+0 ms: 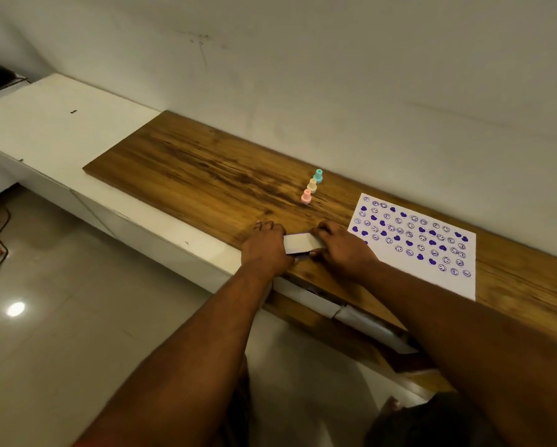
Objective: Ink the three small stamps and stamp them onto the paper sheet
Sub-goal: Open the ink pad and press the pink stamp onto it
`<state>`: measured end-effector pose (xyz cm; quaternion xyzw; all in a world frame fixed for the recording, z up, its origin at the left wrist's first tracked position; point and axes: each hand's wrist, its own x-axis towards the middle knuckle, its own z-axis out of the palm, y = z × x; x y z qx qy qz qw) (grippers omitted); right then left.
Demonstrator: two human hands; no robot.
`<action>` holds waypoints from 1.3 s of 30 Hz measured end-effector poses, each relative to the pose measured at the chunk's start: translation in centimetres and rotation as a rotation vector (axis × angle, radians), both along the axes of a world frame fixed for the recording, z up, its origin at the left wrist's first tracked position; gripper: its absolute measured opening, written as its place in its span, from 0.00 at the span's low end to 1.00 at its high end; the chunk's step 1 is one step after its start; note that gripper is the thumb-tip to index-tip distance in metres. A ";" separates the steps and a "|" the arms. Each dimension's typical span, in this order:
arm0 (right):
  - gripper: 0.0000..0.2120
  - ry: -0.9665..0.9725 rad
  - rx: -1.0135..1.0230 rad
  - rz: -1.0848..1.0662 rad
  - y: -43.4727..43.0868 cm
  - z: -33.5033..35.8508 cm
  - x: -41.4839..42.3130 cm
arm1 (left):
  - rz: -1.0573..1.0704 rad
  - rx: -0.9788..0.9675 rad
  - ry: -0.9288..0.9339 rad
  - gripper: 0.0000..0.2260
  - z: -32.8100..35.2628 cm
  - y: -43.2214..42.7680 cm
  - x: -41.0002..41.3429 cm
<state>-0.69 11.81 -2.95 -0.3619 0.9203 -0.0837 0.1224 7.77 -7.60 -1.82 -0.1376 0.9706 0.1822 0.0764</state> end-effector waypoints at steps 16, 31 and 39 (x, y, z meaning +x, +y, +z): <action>0.13 -0.337 -0.230 -0.175 -2.7 1.0 -5.2 | -0.008 -0.085 -0.059 0.50 -0.8 -0.9 -0.7; 0.27 -0.105 -0.309 -0.220 -3.8 -0.9 -5.4 | 0.049 -0.031 -0.032 0.51 -0.9 -0.6 -0.7; 0.29 -0.061 -0.220 -0.194 -4.0 -0.7 -5.6 | 0.042 -0.046 -0.058 0.50 -0.7 -0.6 -0.7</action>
